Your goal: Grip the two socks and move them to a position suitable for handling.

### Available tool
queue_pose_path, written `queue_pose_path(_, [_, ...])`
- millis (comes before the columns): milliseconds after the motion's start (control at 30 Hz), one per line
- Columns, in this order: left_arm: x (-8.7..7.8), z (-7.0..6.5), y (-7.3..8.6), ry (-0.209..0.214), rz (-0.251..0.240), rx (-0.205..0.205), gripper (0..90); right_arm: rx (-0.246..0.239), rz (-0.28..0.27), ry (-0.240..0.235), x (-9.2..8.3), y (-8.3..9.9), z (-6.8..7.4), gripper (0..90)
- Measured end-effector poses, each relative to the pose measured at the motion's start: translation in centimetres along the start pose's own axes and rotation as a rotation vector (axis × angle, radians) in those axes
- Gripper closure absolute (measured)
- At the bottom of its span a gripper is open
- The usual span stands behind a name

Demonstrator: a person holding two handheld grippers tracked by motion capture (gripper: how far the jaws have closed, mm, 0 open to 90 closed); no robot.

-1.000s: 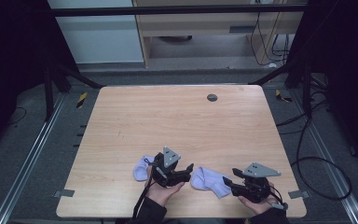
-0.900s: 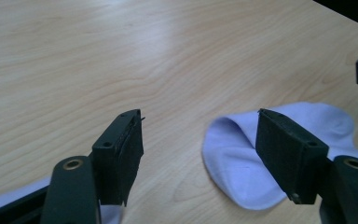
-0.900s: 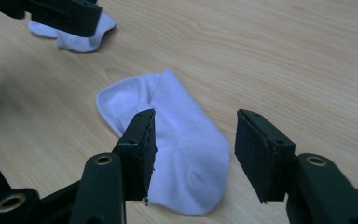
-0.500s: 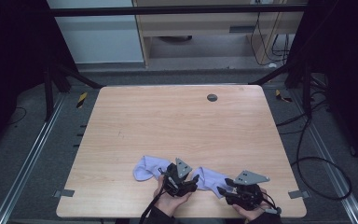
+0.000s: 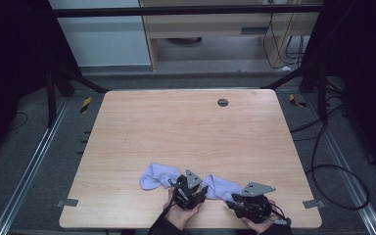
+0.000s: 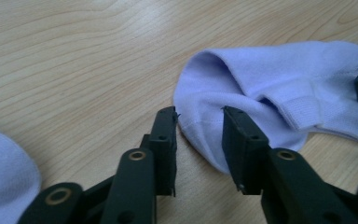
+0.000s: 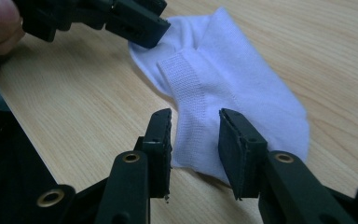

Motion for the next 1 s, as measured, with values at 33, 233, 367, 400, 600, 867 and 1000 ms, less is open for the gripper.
queue_pose_path(33, [0.0,-0.1,0.0,-0.005,-0.005,0.003,71.2,0.002,0.016,-0.003,0.2,0.2,0.1,67.7])
queue_pose_path(233, [0.0,-0.3,0.1,-0.012,-0.014,0.014,83.7,0.028,0.028,-0.008,0.3,0.3,-0.1,83.6])
queue_pose_path(367, [0.1,-0.3,0.0,-0.009,-0.017,0.015,86.9,0.028,0.023,-0.003,0.1,0.1,-0.1,87.5])
queue_pose_path(400, [0.1,-0.3,0.0,-0.009,-0.017,0.015,87.1,0.029,0.0,-0.009,-0.1,-0.2,-0.1,87.6])
queue_pose_path(600, [0.1,-0.3,0.0,-0.005,-0.018,0.015,87.4,0.064,-0.173,0.006,-2.1,-2.3,-1.0,88.0])
queue_pose_path(867, [0.2,-0.3,0.0,-0.004,-0.019,0.017,87.3,0.155,-0.284,0.116,-3.1,-3.9,-4.4,88.0])
queue_pose_path(1000, [0.2,-0.3,0.0,-0.006,-0.023,0.017,87.2,0.174,-0.264,0.151,-2.8,-3.7,-5.8,87.9])
Point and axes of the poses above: each handheld gripper's, and its own axes: x roughly forward along the jaws, y roughly out of its underside, z roughly to its left, the point moved 7 cm from there along x, roughly forward along the jaws, and after that the axes turned 12 degrees about -y, right-handed, at the moved point
